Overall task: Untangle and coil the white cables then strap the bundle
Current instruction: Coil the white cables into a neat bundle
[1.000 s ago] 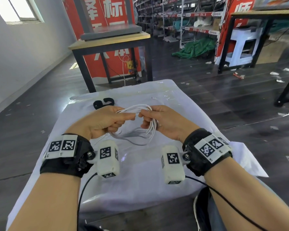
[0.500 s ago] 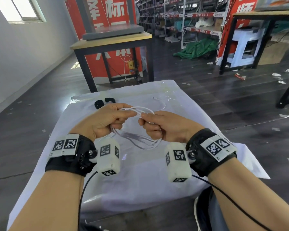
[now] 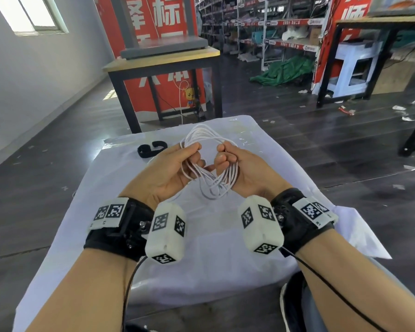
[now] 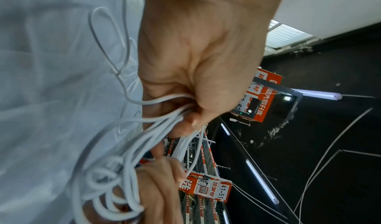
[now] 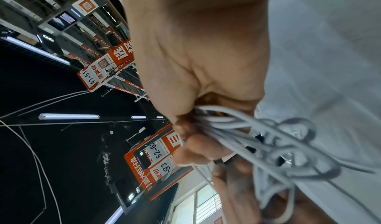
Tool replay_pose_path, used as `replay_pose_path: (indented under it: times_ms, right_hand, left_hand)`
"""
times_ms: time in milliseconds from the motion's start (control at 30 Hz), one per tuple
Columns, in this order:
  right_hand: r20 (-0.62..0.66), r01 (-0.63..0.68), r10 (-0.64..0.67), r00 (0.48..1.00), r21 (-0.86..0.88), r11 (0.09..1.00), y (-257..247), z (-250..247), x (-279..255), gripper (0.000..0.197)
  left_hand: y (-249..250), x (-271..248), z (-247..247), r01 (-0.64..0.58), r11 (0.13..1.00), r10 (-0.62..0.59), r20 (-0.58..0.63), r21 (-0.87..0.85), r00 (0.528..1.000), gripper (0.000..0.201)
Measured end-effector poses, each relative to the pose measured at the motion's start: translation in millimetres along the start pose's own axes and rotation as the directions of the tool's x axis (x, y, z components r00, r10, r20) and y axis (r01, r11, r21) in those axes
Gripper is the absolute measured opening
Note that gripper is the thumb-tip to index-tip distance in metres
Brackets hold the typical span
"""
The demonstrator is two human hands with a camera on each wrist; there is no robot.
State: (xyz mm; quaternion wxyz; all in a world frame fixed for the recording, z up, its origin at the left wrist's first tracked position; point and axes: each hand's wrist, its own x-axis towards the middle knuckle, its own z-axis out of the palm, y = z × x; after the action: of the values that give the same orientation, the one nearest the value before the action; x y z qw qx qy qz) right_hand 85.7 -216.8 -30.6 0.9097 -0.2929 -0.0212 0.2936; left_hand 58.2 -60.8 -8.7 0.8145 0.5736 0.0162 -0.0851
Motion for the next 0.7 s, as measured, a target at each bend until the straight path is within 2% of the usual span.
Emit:
replay_pose_path:
  times_ms: [100,300,433,533,600,700]
  right_hand:
    - [-0.01,-0.003,0.002,1.0,-0.101,0.995,-6,0,-4,0.028]
    - [-0.076,-0.072,0.057,0.995,-0.203,0.977,-6,3,-10,0.027]
    - [-0.043,-0.09,0.081,0.996,-0.305,0.948,-7,2,-12,0.026]
    - [-0.022,-0.107,0.108,0.994,-0.436,0.894,-5,1,-12,0.026]
    - [-0.011,-0.13,0.145,0.989,-0.509,0.851,-3,0,-10,0.029]
    - [0.001,-0.143,0.18,0.984,-0.602,0.785,2,-4,-8,0.031]
  left_hand:
    - [2,1,-1,-0.001,1.0,0.001,-0.022,0.018,1.0,0.022]
    - [3,3,1,0.065,0.977,-0.041,-0.12,0.202,0.992,0.027]
    - [5,2,-4,0.084,0.982,-0.059,-0.149,0.17,0.987,0.03]
    - [8,1,-8,0.087,0.985,-0.066,-0.141,0.15,0.988,0.027]
    - [8,1,-11,0.077,0.966,-0.046,-0.132,0.245,0.99,0.025]
    - [8,-1,-15,0.061,0.878,-0.036,-0.062,0.475,0.997,0.013]
